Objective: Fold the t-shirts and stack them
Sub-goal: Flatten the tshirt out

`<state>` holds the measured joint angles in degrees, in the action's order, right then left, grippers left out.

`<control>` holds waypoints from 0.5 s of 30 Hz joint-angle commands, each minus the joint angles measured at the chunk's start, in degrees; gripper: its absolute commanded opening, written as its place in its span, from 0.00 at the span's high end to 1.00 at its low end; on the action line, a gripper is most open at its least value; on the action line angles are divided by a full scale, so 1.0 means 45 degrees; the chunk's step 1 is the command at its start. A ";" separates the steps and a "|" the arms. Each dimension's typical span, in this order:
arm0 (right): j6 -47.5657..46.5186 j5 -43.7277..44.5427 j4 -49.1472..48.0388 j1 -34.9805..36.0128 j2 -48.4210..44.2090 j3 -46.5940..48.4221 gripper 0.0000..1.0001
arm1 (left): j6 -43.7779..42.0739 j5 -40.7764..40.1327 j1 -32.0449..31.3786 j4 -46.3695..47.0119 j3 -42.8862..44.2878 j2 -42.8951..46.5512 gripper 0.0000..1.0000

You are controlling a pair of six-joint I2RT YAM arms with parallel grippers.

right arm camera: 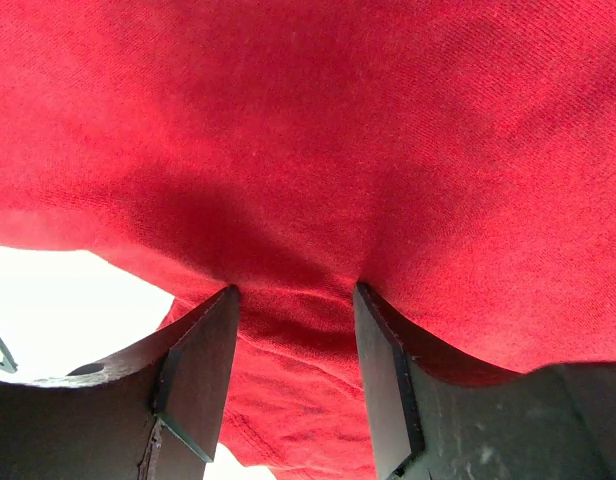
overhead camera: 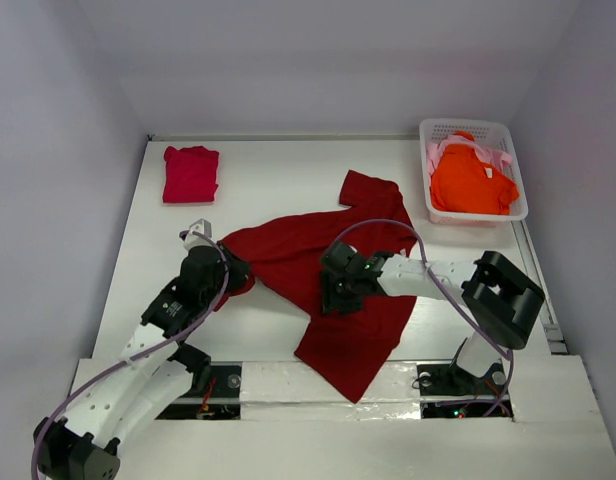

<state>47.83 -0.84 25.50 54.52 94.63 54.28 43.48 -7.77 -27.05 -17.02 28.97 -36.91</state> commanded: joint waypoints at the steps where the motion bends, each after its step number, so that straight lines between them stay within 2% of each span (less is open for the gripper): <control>1: 0.0054 0.0128 0.0251 0.0247 0.0417 -0.0051 0.44 | -0.0288 0.0144 -0.0064 0.0343 0.0515 0.0077 0.74; 2: 0.0054 0.0148 0.0329 0.0247 0.0397 -0.0051 0.45 | -0.0308 0.0203 -0.0064 0.0363 0.0496 -0.0001 0.55; 3: 0.0073 0.0148 0.0388 0.0247 0.0378 -0.0032 0.44 | -0.0346 0.0300 -0.0064 0.0441 0.0496 -0.0099 0.30; 4: 0.0093 0.0148 0.0408 0.0247 0.0300 -0.0012 0.45 | -0.0347 0.0340 -0.0064 0.0441 0.0476 -0.0293 0.20; 5: 0.0112 0.0148 0.0447 0.0247 0.0280 -0.0012 0.45 | -0.0347 0.0321 -0.0064 0.0441 0.0457 -0.0372 0.03; 6: 0.0151 0.0148 0.0467 0.0247 0.0222 0.0008 0.44 | -0.0347 0.0359 -0.0064 0.0422 0.0437 -0.0431 0.01; 10: 0.0327 0.0128 0.0643 0.0247 -0.0013 0.0047 0.45 | -0.0249 0.0437 -0.0064 0.0363 0.0379 -0.0393 0.01; 15: 0.0717 0.1181 0.1988 0.0247 -0.0715 -0.0031 0.44 | -0.0132 0.0477 -0.0064 0.0344 0.0339 -0.0139 0.01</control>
<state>49.34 0.60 27.90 54.85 93.91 54.37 42.78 -6.04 -27.05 -16.51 28.99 -38.48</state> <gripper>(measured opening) 0.555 0.990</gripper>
